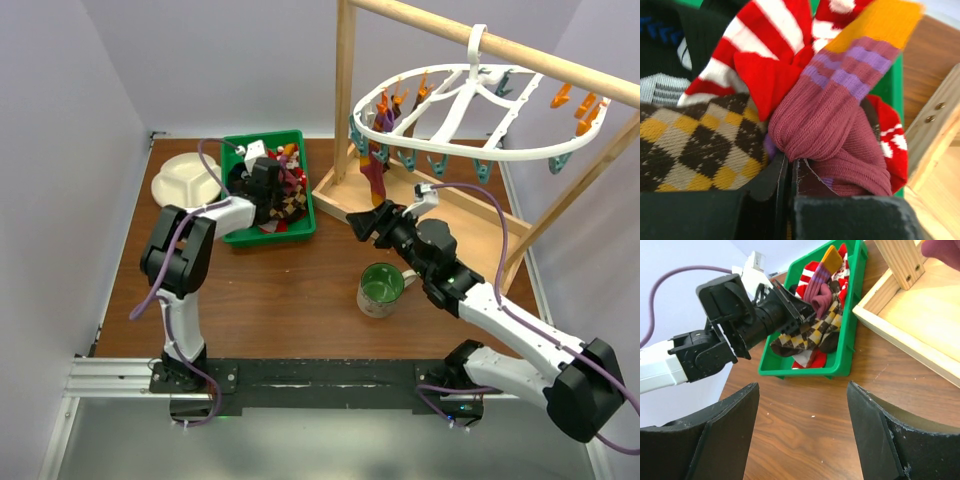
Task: Remove the socks clipped to the hanger
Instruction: Place the sock in the bin.
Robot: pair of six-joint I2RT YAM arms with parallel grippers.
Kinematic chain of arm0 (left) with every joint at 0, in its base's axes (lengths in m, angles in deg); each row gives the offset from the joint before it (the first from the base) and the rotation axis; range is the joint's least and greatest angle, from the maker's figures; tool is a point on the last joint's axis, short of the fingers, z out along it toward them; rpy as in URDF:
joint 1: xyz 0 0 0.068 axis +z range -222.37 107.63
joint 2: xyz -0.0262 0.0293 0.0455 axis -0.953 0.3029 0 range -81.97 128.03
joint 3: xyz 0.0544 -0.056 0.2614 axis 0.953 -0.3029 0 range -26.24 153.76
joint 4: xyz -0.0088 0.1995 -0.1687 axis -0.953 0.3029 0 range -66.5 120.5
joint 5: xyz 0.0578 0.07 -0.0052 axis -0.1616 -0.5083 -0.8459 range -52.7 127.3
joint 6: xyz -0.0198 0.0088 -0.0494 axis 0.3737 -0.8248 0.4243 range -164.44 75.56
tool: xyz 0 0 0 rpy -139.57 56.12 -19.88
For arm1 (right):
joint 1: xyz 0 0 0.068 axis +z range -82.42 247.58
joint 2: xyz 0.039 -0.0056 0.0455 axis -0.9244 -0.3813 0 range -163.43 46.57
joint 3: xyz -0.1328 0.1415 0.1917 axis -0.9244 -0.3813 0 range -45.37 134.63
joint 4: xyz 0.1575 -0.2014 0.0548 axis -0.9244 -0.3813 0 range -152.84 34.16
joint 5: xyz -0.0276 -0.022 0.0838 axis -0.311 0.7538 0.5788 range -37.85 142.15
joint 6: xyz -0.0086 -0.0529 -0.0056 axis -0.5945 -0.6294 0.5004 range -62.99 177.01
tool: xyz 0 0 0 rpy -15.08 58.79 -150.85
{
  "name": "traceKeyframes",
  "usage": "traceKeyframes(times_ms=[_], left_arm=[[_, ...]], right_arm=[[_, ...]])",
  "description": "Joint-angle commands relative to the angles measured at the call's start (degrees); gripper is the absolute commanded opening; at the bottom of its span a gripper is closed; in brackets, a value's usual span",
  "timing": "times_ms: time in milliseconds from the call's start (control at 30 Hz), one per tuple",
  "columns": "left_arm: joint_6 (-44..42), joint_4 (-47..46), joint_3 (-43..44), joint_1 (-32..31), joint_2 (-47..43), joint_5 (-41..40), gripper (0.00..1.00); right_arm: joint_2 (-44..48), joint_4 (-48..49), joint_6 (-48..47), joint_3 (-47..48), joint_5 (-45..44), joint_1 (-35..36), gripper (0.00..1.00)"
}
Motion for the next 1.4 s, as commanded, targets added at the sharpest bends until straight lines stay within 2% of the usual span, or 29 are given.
traceKeyframes(times_ms=[0,333,567,767,967,1067,1233,1367], left_arm=[[3.84,4.74,1.72,0.29,-1.61,-0.03,0.0],[3.75,6.42,0.5,0.64,-7.93,-2.85,0.0],[4.19,4.57,-3.63,0.91,-13.91,-1.62,0.29],[3.32,4.04,-5.13,0.99,-17.95,-0.83,0.49],[2.17,3.87,-5.31,0.99,-21.9,0.23,0.59],[1.82,3.26,-5.57,0.99,-24.01,1.89,0.6],[0.5,-0.95,-5.3,0.64,-25.34,12.25,0.61],[-2.04,-11.32,-5.48,-2.51,-24.29,20.6,0.61]], right_arm=[[2.51,-0.14,-1.13,0.47,-1.85,-0.08,0.75],[2.34,-0.23,-1.57,1.08,-2.02,0.01,0.76],[2.87,-1.19,-2.89,1.61,-3.17,-0.08,0.78],[3.04,-1.28,-3.15,1.52,-3.52,-0.08,0.78],[3.74,-1.2,-3.24,1.08,-4.31,0.09,0.79],[4.62,-1.55,-3.59,0.65,-5.53,-0.08,0.79],[7.96,-2.16,-3.85,-1.81,-9.49,0.01,0.79],[11.21,-4.09,-3.94,-4.1,-13.7,-0.08,0.79]])
